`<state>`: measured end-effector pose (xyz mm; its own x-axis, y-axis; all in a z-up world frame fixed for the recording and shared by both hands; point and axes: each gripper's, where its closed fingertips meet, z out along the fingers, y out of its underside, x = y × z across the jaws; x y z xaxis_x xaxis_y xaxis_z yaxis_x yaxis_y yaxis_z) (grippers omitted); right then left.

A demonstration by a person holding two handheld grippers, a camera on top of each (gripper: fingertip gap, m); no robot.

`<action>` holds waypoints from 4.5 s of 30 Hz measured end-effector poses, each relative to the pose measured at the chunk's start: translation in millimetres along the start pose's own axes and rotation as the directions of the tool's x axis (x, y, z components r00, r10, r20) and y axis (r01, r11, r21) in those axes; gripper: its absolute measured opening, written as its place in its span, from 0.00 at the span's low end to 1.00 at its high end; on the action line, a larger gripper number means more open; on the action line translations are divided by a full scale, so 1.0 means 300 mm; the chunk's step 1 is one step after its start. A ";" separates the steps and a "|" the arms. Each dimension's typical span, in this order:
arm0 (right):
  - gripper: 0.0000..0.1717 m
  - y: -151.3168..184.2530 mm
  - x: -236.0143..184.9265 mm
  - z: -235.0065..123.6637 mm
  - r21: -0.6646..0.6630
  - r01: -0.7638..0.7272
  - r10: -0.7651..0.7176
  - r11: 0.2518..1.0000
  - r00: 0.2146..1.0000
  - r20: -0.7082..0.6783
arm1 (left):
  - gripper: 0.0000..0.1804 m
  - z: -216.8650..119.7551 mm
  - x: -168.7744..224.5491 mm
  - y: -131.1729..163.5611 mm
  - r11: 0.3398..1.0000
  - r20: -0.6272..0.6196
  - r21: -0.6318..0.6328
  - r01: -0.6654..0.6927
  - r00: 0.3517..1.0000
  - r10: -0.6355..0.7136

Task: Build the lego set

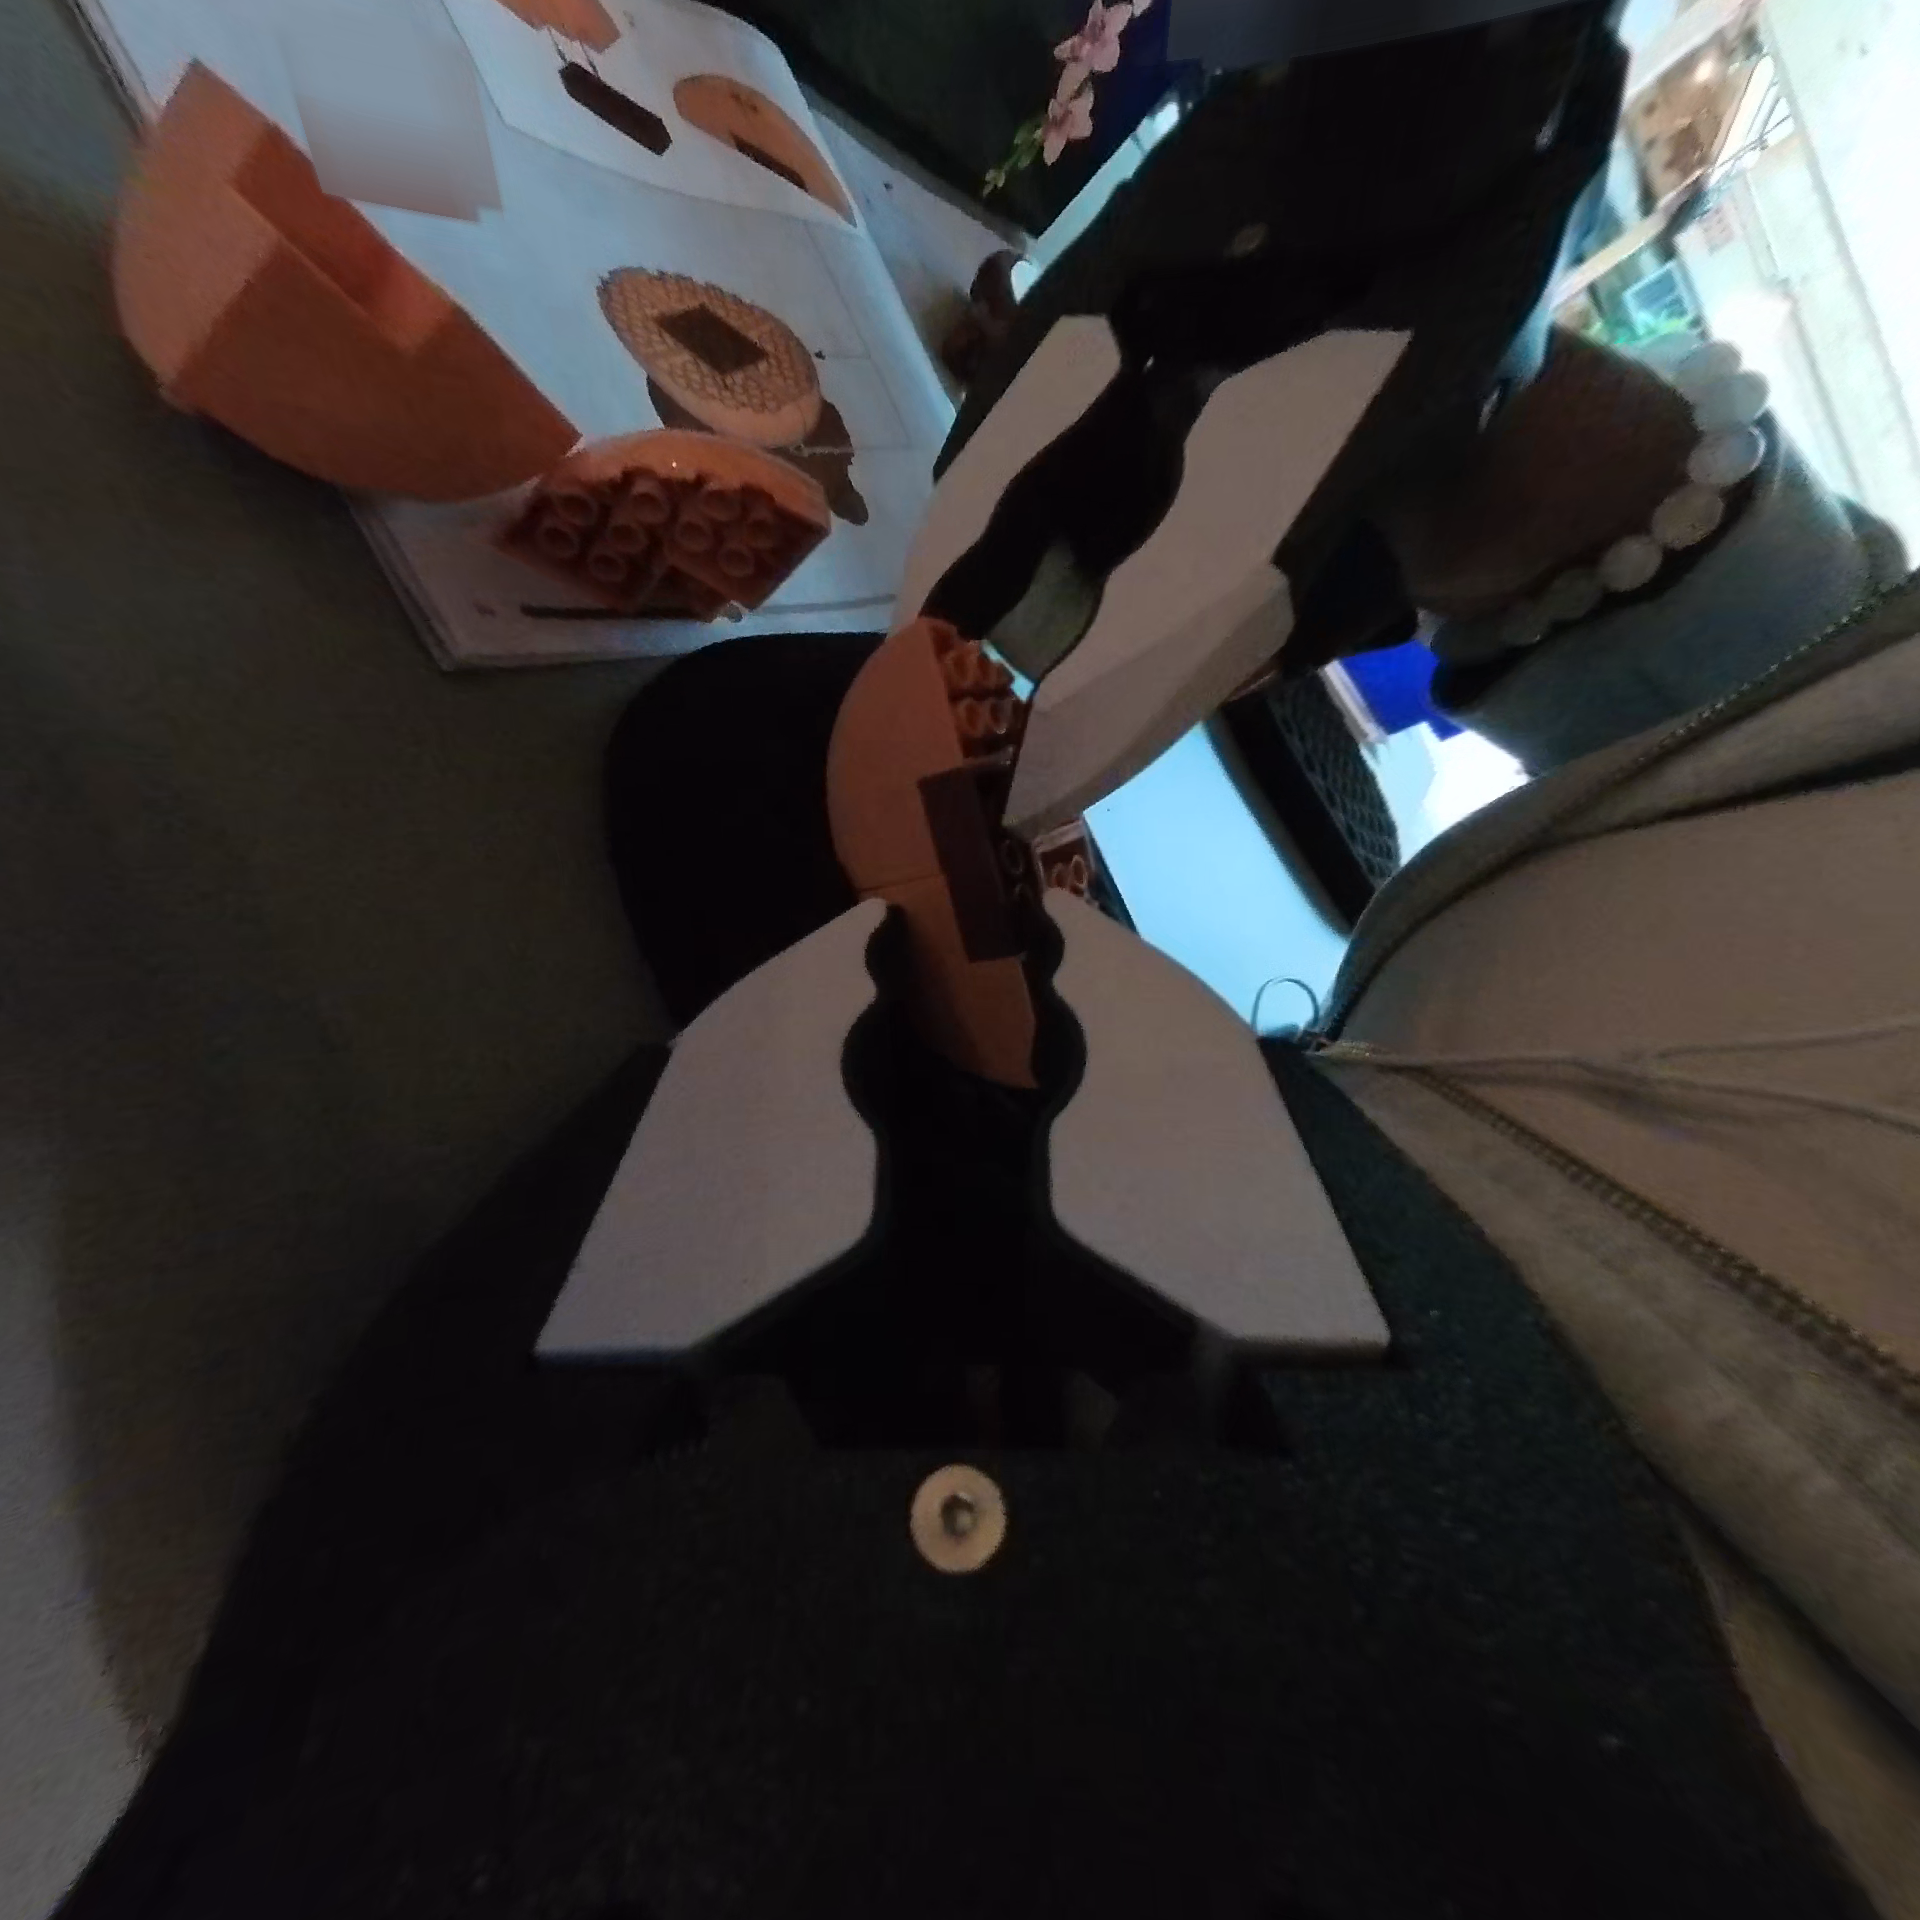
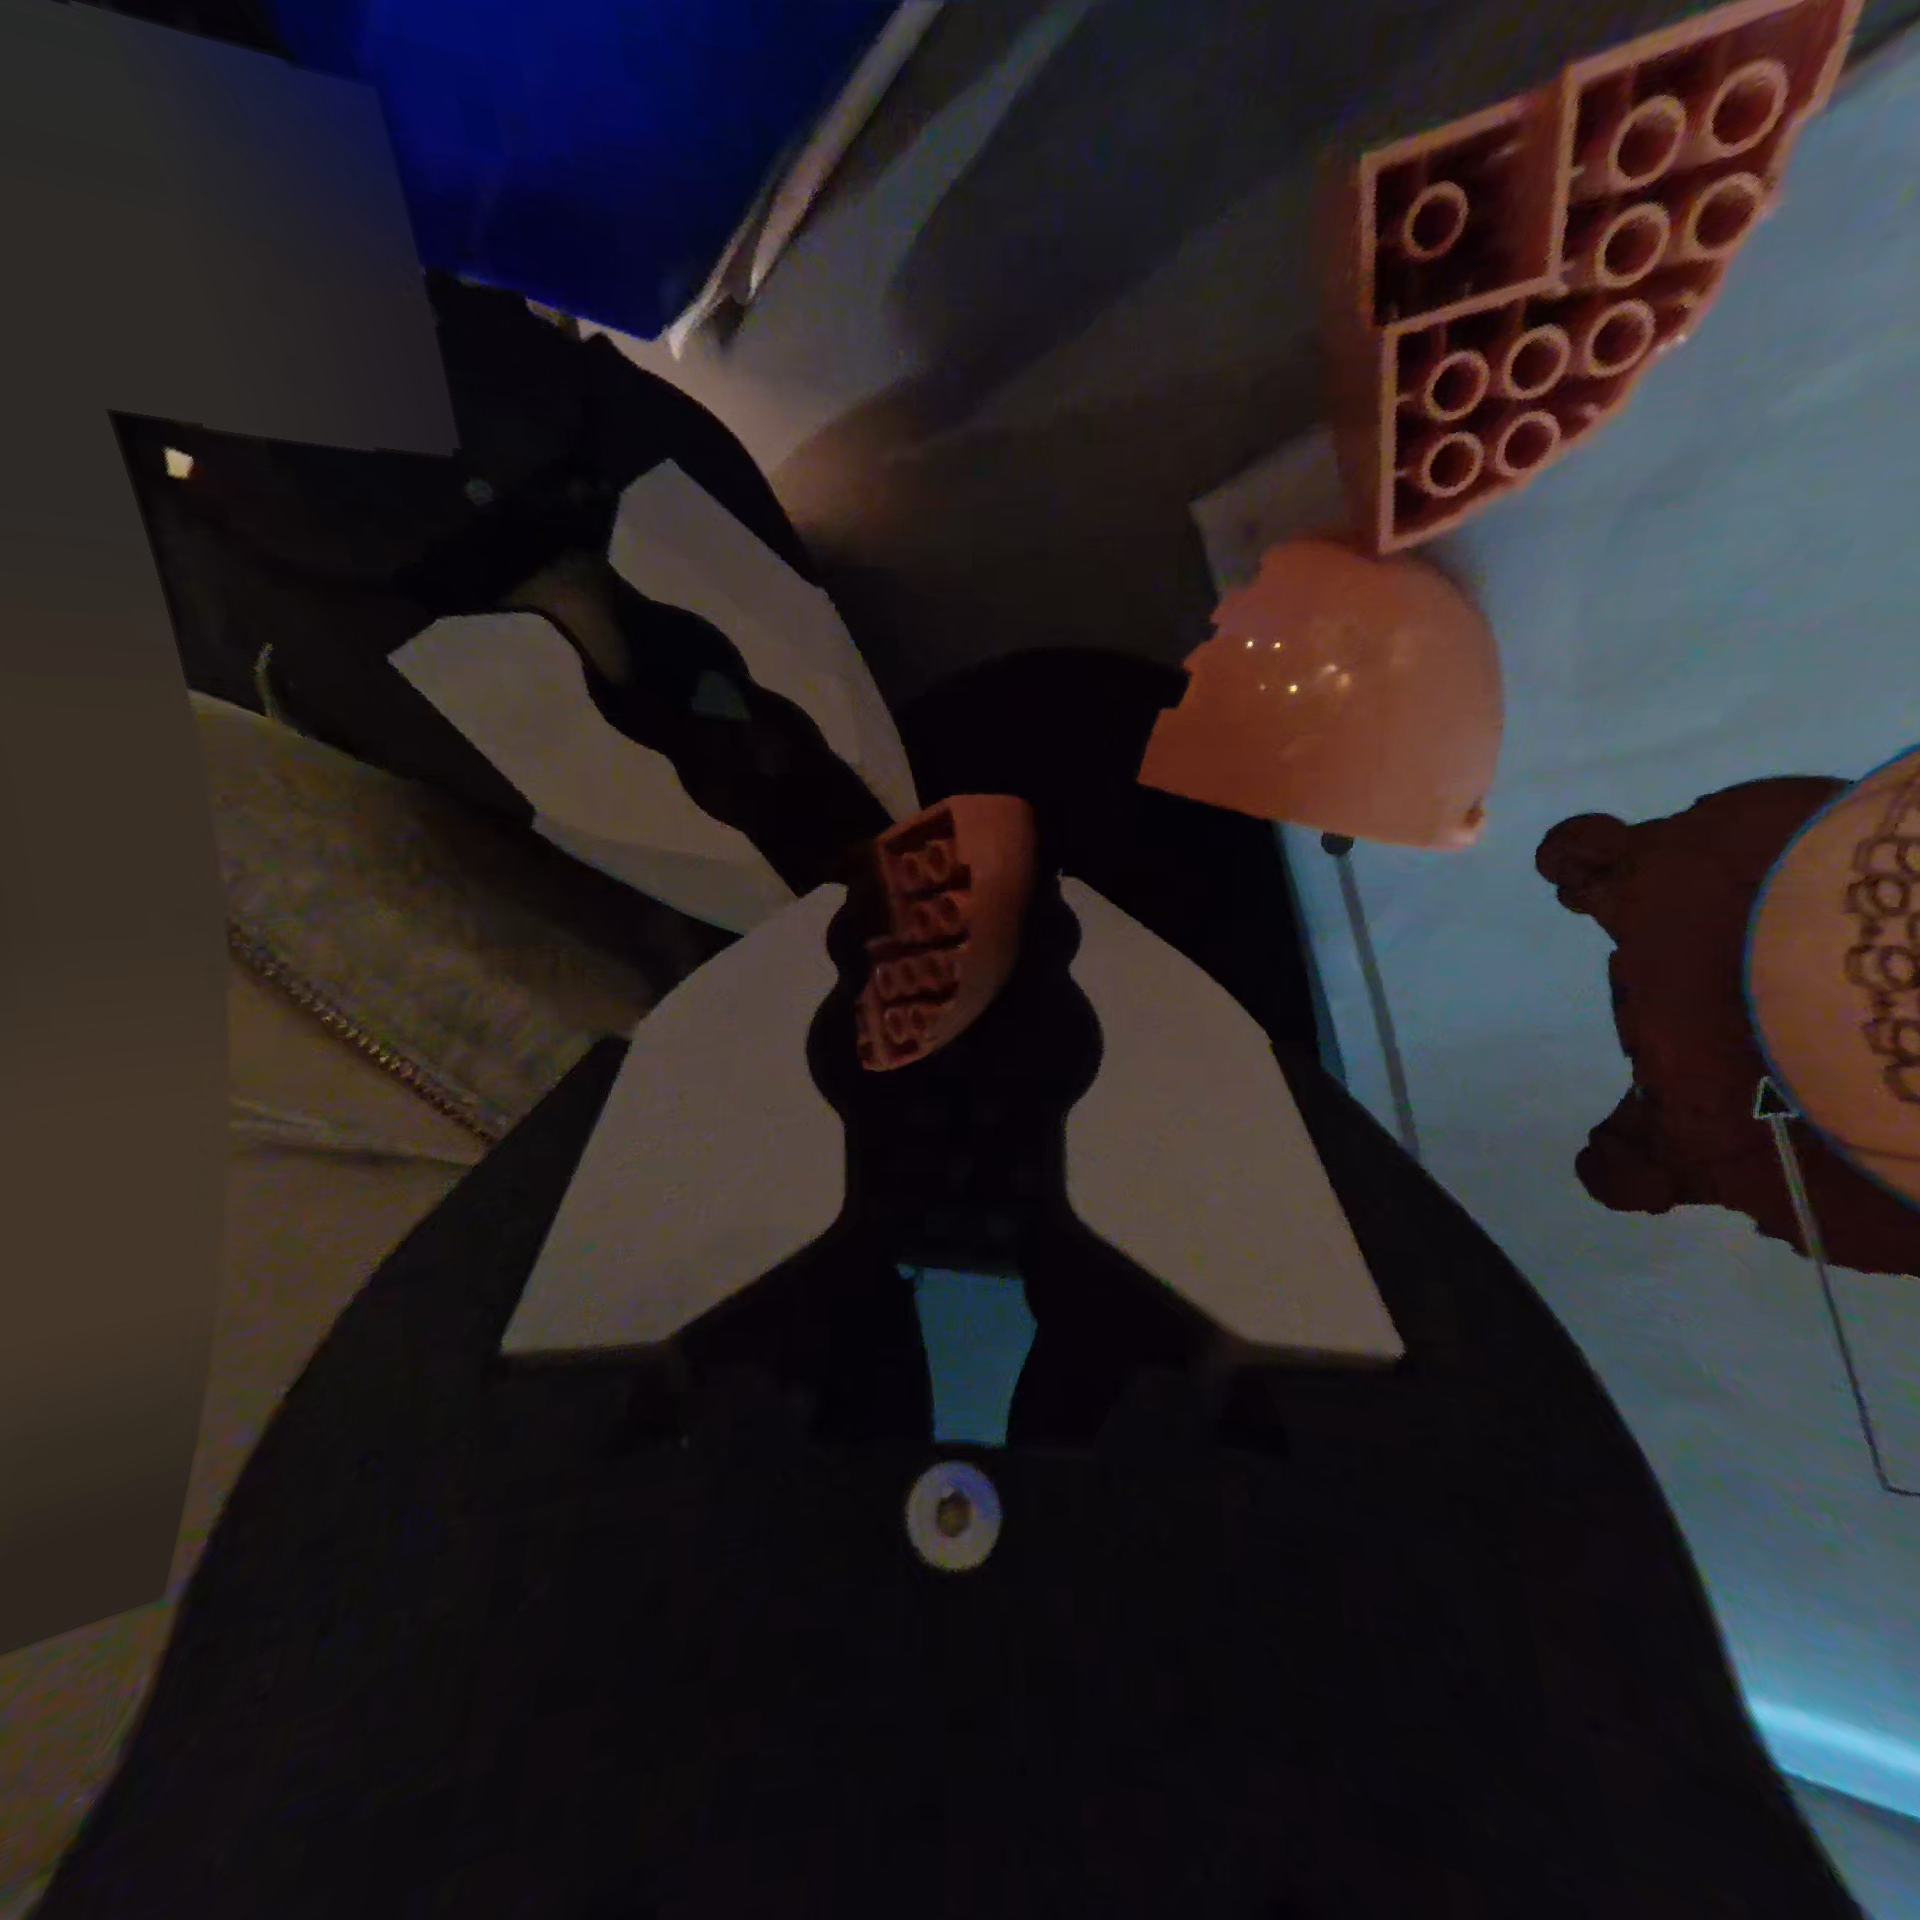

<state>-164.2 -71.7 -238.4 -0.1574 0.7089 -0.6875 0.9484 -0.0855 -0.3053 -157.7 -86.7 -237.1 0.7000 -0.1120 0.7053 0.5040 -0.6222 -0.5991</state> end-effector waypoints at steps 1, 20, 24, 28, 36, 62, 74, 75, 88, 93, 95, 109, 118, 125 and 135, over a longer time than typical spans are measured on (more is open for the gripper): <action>0.17 -0.001 0.000 0.001 -0.006 -0.007 0.007 1.000 1.000 0.006 | 0.12 -0.001 -0.001 -0.001 1.000 -0.005 0.000 0.012 1.000 -0.012; 0.17 -0.002 0.008 0.006 -0.065 -0.036 0.030 0.997 0.996 -0.085 | 0.10 -0.003 -0.007 -0.009 0.999 -0.031 0.030 0.022 0.999 -0.021; 0.17 -0.005 0.012 0.009 0.004 -0.027 0.027 1.000 0.999 -0.045 | 0.11 0.000 -0.009 -0.010 0.999 -0.029 0.024 0.024 0.999 -0.023; 0.17 -0.010 0.012 0.005 0.033 0.063 -0.061 0.997 0.996 -0.060 | 0.11 0.001 -0.009 -0.008 1.000 -0.013 0.010 0.026 1.000 -0.026; 0.32 -0.022 -0.035 0.000 0.101 0.020 -0.038 0.995 0.983 0.180 | 0.11 0.000 -0.003 -0.009 1.000 0.045 0.001 0.020 0.999 -0.020; 0.14 -0.027 0.019 -0.021 -0.194 0.417 -0.434 0.888 0.899 -0.051 | 0.13 0.013 -0.006 -0.006 0.999 0.047 -0.034 -0.032 0.998 0.033; 0.13 -0.034 0.003 -0.010 -0.339 0.412 -0.494 0.846 0.844 -0.208 | 0.13 0.005 -0.006 0.008 0.999 0.009 -0.015 -0.030 1.000 0.030; 0.13 -0.035 0.002 -0.010 -0.353 0.414 -0.506 0.839 0.834 -0.223 | 0.13 0.005 -0.006 0.008 1.000 0.005 -0.012 -0.026 1.000 0.026; 0.12 -0.050 0.002 -0.006 -0.290 0.462 -0.532 0.839 0.810 -0.249 | 0.13 0.002 -0.007 0.006 1.000 -0.005 -0.005 0.003 1.000 -0.003; 0.15 -0.080 -0.034 -0.045 0.019 0.345 -0.343 0.939 0.938 -0.046 | 0.12 0.004 -0.002 0.001 1.000 0.016 -0.002 -0.006 1.000 0.006; 0.16 -0.078 -0.040 -0.058 0.040 0.364 -0.361 0.931 0.930 -0.063 | 0.12 0.004 0.001 0.000 1.000 0.033 -0.009 -0.013 0.999 0.013; 0.22 -0.014 0.000 0.002 -0.296 0.483 -0.548 0.824 0.811 -0.205 | 0.13 0.008 -0.004 0.005 0.996 0.041 -0.060 -0.064 0.997 0.067; 0.22 -0.013 0.002 0.005 -0.290 0.472 -0.533 0.833 0.824 -0.191 | 0.14 0.008 -0.012 0.003 0.991 -0.005 -0.088 -0.102 0.995 0.101; 0.22 -0.010 0.003 0.004 -0.298 0.446 -0.516 0.844 0.826 -0.226 | 0.14 0.000 -0.015 0.003 0.990 -0.005 -0.089 -0.110 0.994 0.110; 0.18 -0.030 -0.010 -0.016 0.136 0.443 -0.426 0.886 0.894 -0.137 | 0.16 -0.016 0.004 -0.003 0.990 0.023 -0.060 -0.125 0.992 0.126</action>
<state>-171.0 -69.7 -230.3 -0.5068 0.7665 -0.3946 0.7334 0.1426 -0.6647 -159.7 -90.0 -233.9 0.7694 -0.1720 0.6152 0.3814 -0.6489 -0.6584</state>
